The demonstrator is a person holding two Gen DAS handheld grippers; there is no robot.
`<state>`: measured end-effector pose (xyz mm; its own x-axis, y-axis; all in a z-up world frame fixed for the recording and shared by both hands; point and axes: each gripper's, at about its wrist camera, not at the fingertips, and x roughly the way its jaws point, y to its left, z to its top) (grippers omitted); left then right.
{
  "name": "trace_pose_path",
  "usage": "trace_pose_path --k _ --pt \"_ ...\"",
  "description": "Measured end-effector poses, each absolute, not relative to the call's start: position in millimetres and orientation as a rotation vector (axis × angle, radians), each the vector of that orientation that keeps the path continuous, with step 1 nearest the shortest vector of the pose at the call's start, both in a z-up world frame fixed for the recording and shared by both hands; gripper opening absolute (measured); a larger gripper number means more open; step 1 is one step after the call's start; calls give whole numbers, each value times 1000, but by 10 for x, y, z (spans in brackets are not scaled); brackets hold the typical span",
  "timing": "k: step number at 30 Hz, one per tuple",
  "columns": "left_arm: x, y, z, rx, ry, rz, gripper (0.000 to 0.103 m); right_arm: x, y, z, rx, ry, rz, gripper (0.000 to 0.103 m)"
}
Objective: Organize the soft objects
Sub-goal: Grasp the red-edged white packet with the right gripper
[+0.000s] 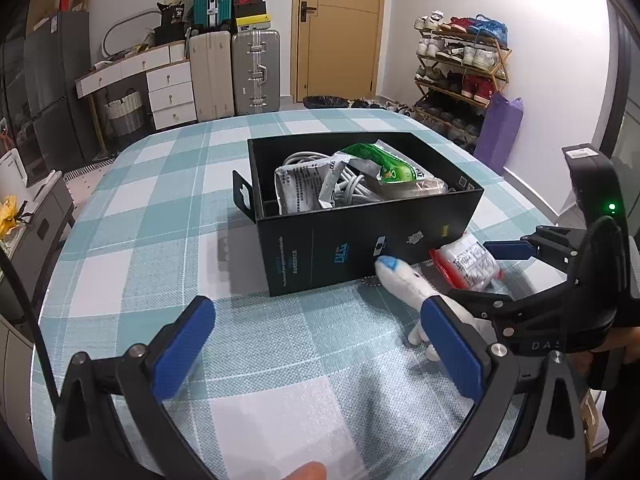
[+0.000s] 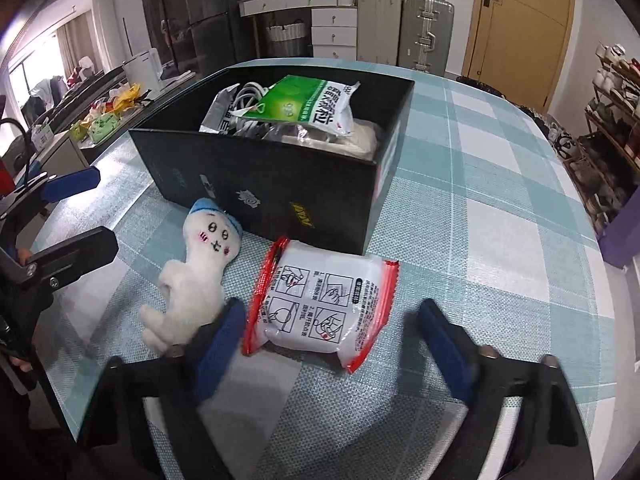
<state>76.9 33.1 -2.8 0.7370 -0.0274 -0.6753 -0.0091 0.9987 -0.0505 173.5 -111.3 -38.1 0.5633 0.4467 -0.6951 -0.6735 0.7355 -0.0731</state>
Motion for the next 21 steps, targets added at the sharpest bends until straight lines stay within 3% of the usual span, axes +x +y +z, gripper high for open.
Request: trace_pose_path --k 7,21 --pt "760 297 -34 -57 751 -32 103 1618 -1112 -324 -395 676 715 56" --pt "747 -73 -65 3 787 -113 103 1414 -1410 44 -357 569 764 54"
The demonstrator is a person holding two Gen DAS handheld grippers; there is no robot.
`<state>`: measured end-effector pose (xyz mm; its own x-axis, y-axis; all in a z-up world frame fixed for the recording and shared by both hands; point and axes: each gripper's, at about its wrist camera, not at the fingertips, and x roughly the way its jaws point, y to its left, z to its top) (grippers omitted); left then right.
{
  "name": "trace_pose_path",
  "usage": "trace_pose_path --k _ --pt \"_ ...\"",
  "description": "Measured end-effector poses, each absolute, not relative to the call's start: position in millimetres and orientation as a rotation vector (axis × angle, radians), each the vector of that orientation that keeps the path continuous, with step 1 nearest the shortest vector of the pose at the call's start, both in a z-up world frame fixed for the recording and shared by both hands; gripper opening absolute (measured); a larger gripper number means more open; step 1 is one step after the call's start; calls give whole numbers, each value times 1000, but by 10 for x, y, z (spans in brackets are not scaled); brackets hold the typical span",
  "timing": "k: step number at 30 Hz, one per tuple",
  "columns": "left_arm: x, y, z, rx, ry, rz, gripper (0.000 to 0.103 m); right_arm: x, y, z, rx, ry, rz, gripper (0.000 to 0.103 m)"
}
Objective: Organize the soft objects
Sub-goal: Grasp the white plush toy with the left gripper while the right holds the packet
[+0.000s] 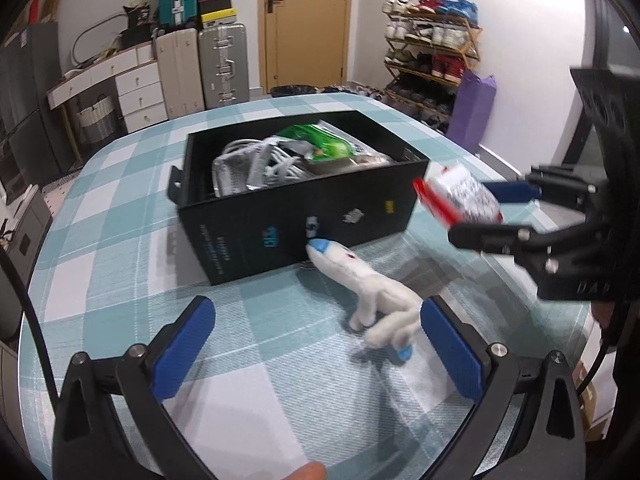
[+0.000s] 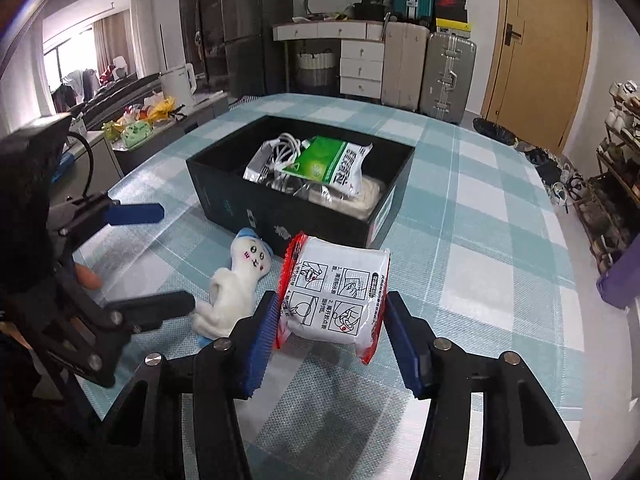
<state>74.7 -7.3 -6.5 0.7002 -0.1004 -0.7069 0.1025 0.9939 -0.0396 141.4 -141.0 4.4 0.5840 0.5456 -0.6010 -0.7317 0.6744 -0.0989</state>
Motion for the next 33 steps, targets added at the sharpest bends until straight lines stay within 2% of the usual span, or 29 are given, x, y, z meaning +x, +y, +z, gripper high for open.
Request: trace_pose_path --k 10,13,15,17,21,24,25,27,29,33 --pt "793 -380 -146 38 840 -204 101 1380 -1540 159 -329 544 759 54" --pt "833 -463 -192 50 866 -230 86 1391 -1562 163 -322 547 760 54" --pt "849 -483 -217 47 876 -238 85 1404 -1564 168 -318 548 760 54" --pt "868 -495 -220 45 878 -247 76 1403 -1571 169 -318 548 758 54" --pt "895 -535 -224 50 888 -261 65 1415 -1578 168 -316 549 758 54" --pt "892 -552 -220 60 889 -259 48 1415 -1580 166 -317 550 757 54" --pt "896 -548 -225 60 892 -261 39 1412 -1581 169 -317 550 758 54" --pt "885 -542 -216 58 885 -262 35 1414 -1577 159 -318 550 760 54" --pt "871 -543 -209 60 878 -262 27 1410 -1575 158 -318 549 760 54" --pt "830 -546 -173 73 858 -256 24 1398 -1546 153 -325 548 754 54"
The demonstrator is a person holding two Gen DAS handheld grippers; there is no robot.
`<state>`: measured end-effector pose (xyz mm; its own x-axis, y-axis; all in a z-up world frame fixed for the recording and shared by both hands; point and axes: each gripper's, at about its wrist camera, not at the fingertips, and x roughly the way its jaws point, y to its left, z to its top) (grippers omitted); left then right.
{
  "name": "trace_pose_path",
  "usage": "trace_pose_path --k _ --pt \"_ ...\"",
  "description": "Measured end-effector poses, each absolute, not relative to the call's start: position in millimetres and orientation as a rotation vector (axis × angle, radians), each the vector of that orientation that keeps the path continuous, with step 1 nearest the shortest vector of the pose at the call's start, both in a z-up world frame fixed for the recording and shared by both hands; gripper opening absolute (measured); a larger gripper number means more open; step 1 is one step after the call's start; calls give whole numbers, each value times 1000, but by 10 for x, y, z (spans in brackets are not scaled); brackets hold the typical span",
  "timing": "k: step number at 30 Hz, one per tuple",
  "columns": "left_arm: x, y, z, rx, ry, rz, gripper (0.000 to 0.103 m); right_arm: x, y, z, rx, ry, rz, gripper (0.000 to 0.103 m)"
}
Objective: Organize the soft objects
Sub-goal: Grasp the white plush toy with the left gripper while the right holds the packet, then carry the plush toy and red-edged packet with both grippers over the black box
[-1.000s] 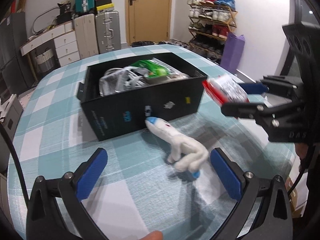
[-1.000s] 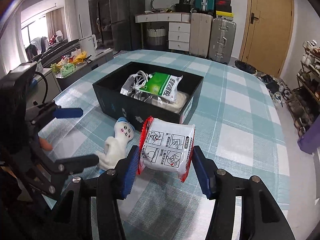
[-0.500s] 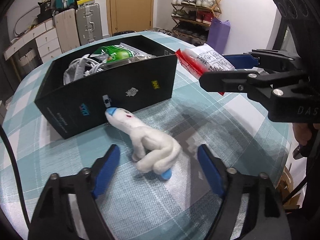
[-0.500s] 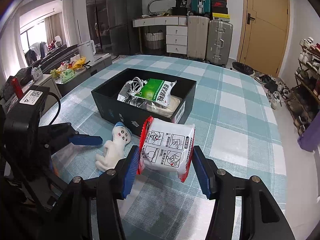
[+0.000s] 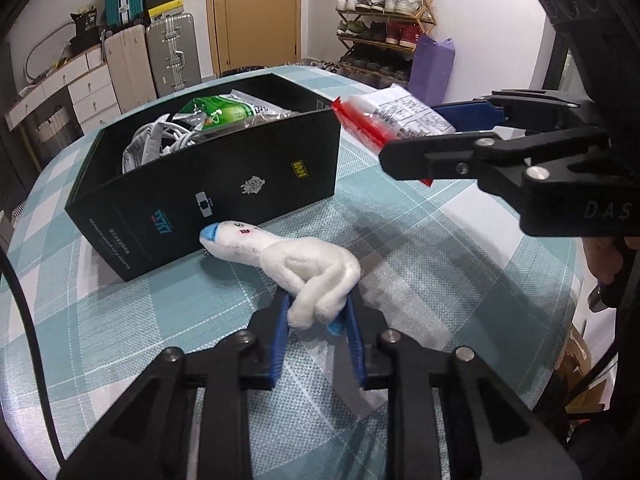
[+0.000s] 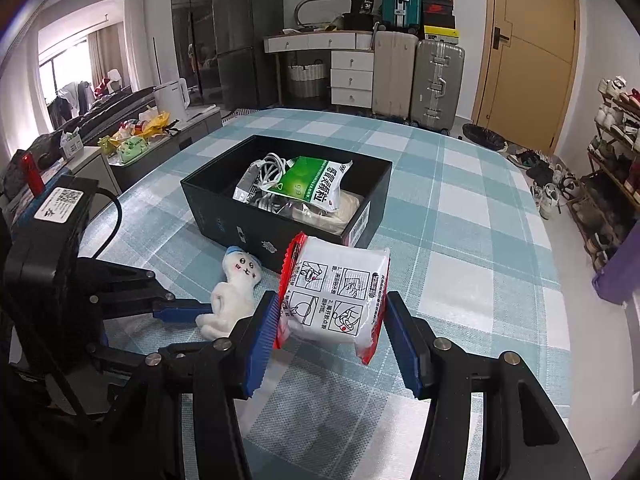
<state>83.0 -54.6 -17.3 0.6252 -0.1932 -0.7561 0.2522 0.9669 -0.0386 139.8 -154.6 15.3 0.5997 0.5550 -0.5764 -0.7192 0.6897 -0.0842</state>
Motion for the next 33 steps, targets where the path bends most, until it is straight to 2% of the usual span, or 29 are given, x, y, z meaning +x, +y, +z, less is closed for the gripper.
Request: trace_pose_path --k 15,33 --pt "524 -268 173 34 738 -225 23 1279 -1531 269 -311 503 776 54" --pt "653 -62 495 -13 666 -169 23 1260 -1621 379 -238 458 786 54"
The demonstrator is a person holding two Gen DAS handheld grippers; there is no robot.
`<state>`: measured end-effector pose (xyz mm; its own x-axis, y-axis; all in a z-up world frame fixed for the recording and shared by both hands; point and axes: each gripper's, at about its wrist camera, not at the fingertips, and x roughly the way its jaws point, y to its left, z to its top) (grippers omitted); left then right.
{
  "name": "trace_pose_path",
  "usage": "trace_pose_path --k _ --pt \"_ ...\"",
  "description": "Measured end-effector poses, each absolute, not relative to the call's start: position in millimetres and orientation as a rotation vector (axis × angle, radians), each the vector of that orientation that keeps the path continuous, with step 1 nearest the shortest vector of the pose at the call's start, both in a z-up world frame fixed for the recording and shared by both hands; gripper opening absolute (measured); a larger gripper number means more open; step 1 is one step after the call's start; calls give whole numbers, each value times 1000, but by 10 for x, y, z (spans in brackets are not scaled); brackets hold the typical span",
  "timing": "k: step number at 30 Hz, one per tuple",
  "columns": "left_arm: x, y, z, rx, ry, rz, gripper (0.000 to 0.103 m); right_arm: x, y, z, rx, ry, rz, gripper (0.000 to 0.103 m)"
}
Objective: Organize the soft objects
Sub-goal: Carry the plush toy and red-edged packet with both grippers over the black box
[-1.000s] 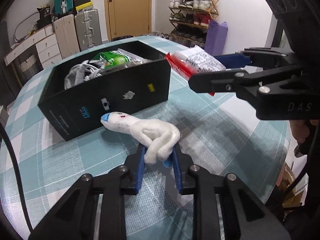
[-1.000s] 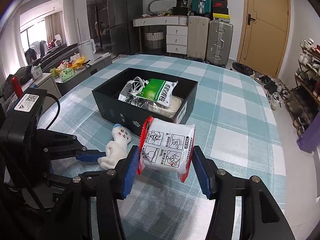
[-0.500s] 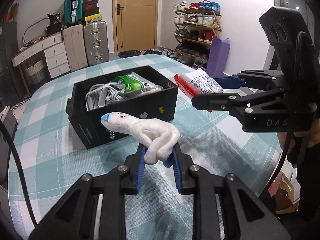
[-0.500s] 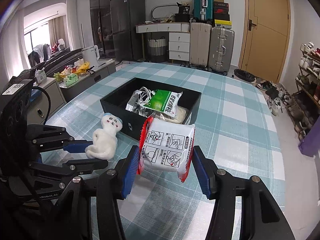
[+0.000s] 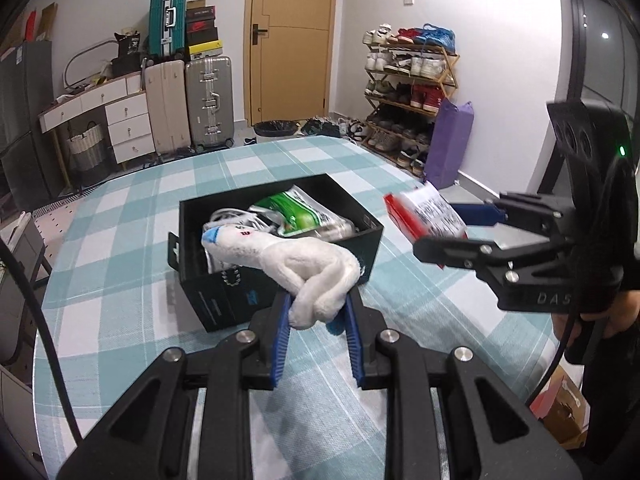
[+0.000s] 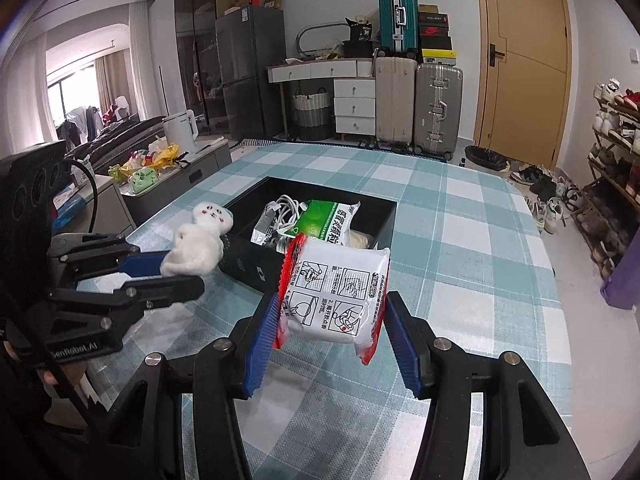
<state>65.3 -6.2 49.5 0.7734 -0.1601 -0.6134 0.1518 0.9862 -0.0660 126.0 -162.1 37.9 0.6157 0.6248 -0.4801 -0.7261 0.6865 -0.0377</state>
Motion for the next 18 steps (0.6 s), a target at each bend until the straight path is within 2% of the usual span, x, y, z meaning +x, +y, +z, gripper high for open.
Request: trace_pose_path --k 18 --pt "944 195 578 -43 653 -133 23 1394 -1535 421 -178 460 800 54"
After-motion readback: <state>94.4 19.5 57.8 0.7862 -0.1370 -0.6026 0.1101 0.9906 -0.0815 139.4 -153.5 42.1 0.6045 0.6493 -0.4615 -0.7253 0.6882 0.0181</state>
